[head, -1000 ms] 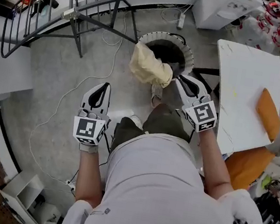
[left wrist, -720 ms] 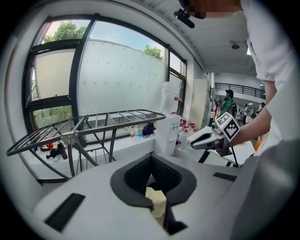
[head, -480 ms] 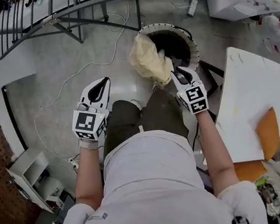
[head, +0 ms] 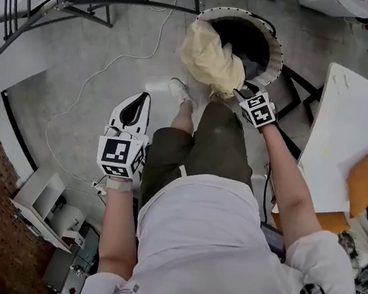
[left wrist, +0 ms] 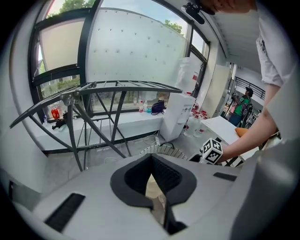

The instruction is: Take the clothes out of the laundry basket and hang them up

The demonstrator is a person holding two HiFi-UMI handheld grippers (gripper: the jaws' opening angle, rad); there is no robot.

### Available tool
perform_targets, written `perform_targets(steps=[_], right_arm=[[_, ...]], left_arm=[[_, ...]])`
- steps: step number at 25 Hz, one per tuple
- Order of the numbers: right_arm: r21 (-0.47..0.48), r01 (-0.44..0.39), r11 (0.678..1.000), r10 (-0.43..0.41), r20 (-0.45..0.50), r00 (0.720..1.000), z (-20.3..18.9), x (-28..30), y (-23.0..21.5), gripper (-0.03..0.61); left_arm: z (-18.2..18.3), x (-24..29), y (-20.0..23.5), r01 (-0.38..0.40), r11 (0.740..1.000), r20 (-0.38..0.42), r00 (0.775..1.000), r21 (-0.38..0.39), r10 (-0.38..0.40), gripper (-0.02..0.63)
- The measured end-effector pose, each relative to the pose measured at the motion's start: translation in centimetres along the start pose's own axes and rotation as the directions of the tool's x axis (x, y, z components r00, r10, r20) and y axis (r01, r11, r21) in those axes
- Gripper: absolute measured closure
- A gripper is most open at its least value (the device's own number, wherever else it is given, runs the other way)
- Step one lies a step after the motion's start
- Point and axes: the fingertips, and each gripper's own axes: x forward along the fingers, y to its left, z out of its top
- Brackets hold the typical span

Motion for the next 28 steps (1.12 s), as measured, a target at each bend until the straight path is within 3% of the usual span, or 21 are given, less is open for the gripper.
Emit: perform_targets(steps=[8, 15, 18, 21, 22, 24, 25, 28], right_arm=[[0.082, 0.044, 0.996, -0.03, -0.168, 0.985, -6.5, 8.2, -0.5, 0.358], [0.093, 0.1, 0.991, -0.076, -0.238, 0.968, -8.9, 12.5, -0.3, 0.321], [0.107, 0.137, 0.985, -0.095, -0.33, 0.939, -10.5, 12.9, 0.2, 0.32], [0.19, 0.127, 0.974, -0.029, -0.449, 0.893, -13.1, 13.0, 1.8, 0.321], [0.208, 0.107, 0.972, -0.003, -0.443, 0.897, -12.9, 13.3, 2.3, 0.321], [0.292, -0.014, 0.956, 0.121, -0.352, 0.928, -11.1, 14.5, 4.7, 0.367], [0.305, -0.031, 0.952, 0.138, -0.333, 0.933, -10.6, 14.6, 5.0, 0.401], [0.236, 0.091, 0.968, 0.013, -0.406, 0.914, -10.9, 12.3, 2.6, 0.499]], left_arm=[[-4.4, 0.3, 3.2, 0.024, 1.0, -0.048, 0.999, -0.007, -0.024, 0.612], [-8.0, -1.3, 5.9, 0.004, 1.0, -0.079, 0.997, -0.018, -0.005, 0.612], [-9.0, -1.9, 6.6, 0.002, 1.0, -0.091, 0.996, -0.016, -0.003, 0.612], [-9.6, -1.8, 7.2, 0.003, 1.0, -0.099, 0.995, -0.016, -0.005, 0.612], [-9.6, -1.6, 7.3, 0.005, 1.0, -0.101, 0.995, -0.015, -0.006, 0.612], [-9.4, -1.2, 7.3, 0.013, 1.0, -0.097, 0.995, -0.009, -0.014, 0.612], [-9.3, -1.1, 7.4, 0.018, 1.0, -0.094, 0.995, -0.004, -0.018, 0.612], [-8.8, -0.7, 7.4, 0.027, 1.0, -0.089, 0.996, 0.009, -0.026, 0.612]])
